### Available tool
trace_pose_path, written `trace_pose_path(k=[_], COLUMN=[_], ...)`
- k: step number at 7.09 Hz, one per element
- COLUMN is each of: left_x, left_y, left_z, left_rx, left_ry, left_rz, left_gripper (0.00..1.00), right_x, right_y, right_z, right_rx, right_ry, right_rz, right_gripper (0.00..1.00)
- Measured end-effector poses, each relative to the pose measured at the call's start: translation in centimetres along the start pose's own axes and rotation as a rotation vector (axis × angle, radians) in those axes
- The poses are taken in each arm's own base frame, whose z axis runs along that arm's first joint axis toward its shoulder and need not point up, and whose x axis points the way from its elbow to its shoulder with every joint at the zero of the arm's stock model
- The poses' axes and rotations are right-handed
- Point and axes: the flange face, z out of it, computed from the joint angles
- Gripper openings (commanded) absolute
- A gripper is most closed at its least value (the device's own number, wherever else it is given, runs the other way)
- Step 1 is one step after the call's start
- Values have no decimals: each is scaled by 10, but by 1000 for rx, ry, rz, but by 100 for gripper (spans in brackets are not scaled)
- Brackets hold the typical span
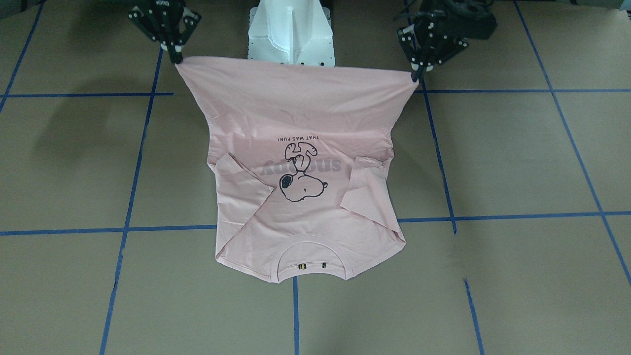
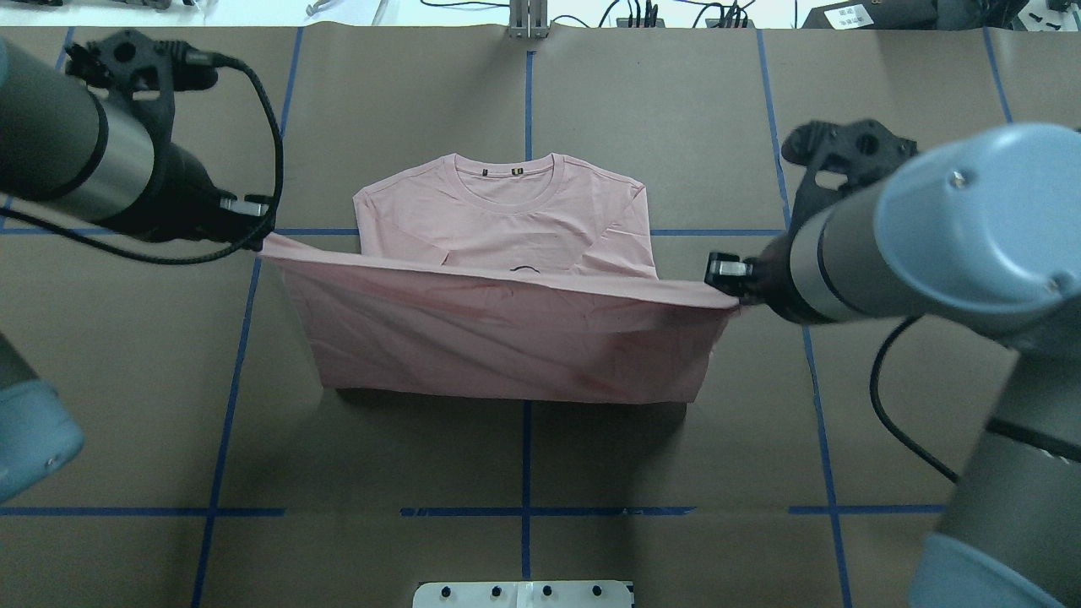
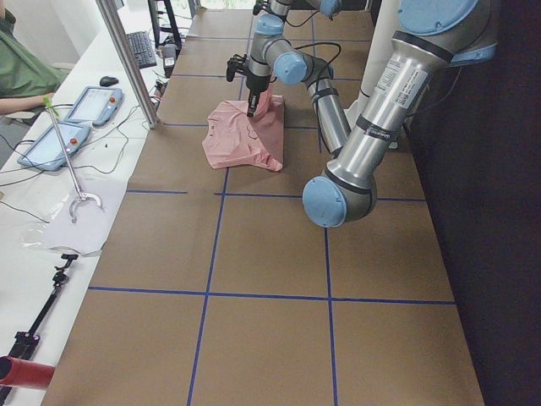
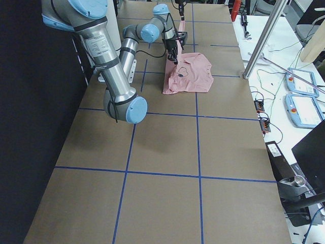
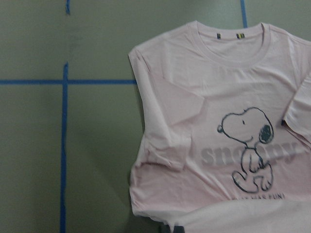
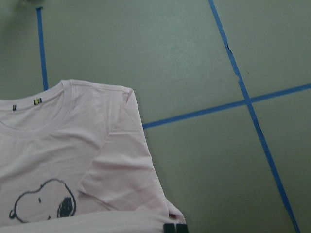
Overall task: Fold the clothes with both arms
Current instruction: 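Lift the hem with both grippers and fold it toward the collar, then lay the hem down near the collar and open both grippers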
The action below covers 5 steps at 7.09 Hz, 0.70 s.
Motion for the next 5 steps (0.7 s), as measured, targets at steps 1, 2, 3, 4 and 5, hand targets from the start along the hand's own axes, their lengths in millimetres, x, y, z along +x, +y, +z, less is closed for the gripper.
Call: trace_pose_path(k=[1, 2, 3, 4, 5], left_x=[-1, -5, -12, -20, -28], left_y=[-22, -41, -60, -76, -89], left_z=[28, 64, 104, 140, 173], left_rx=[10, 21, 35, 50, 60], left_ry=[-4, 0, 2, -5, -18], left_rz=[2, 5, 8, 8, 7], left_gripper=[0, 0, 0, 0, 0], right_x=[-12, -23, -37, -51, -58], right_y=[-28, -52, -73, -89, -101], right_z=[39, 74, 108, 143, 176], right_rx=[24, 40, 49, 54, 59], right_ry=[-9, -4, 9, 18, 21], right_rz=[2, -8, -14, -17, -19], right_gripper=[0, 0, 0, 0, 0])
